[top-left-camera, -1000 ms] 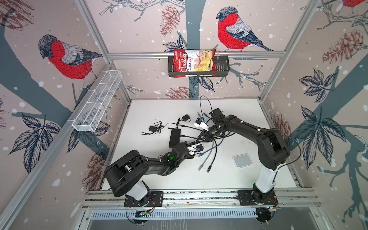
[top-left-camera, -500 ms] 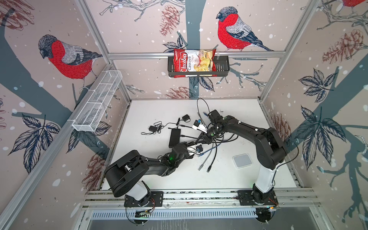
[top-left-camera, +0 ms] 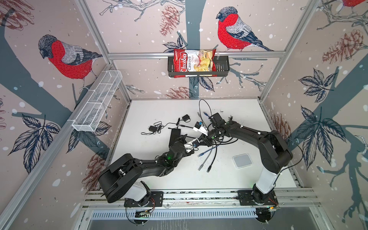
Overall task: Insert the plug into the switch port
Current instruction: 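Carry the gold plug to the blue ports while the left gripper moves to the switch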
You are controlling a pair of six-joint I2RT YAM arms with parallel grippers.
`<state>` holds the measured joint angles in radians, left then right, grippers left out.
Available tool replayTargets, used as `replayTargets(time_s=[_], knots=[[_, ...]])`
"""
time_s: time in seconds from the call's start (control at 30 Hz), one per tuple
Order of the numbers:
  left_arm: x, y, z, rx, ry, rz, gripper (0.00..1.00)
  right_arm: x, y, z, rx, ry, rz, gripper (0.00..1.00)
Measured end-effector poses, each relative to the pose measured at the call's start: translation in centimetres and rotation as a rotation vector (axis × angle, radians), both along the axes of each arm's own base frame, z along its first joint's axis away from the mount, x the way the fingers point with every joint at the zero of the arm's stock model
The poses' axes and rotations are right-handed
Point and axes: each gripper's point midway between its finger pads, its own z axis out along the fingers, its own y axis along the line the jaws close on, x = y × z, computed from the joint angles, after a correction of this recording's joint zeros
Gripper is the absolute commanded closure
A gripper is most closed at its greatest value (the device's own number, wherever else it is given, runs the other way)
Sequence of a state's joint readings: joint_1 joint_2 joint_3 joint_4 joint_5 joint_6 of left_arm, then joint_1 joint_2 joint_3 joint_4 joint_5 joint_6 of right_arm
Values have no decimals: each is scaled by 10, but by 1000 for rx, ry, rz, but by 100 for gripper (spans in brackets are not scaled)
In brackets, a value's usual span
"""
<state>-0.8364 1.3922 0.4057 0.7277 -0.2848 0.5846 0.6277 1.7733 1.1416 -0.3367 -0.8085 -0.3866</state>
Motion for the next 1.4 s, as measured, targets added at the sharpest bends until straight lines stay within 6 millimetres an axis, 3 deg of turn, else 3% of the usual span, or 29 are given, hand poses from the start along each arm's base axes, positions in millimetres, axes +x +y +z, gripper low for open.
replayTargets(time_s=[0.07, 0.23, 0.37, 0.57, 0.73, 1.07, 1.23, 1.4], knots=[[-1, 5, 8, -43, 29, 14, 6, 5, 0, -3, 15, -84, -18, 96], [11, 28, 65, -311, 59, 83, 5, 15, 2, -21, 14, -234, -87, 96], [15, 48, 77, -451, 144, 140, 6, 26, 12, -20, 39, -348, -130, 96], [35, 82, 65, -599, 318, 312, 6, 27, 29, -30, 46, -472, -152, 95], [48, 101, 41, -662, 459, 449, 7, 21, 37, -43, 42, -526, -139, 95], [54, 110, 12, -681, 585, 544, 7, 14, 51, -73, -17, -505, -106, 92], [54, 116, -2, -678, 627, 584, 8, 15, 51, -83, -56, -489, -105, 86], [54, 117, -6, -677, 638, 594, 8, 17, 52, -89, -99, -482, -103, 74]])
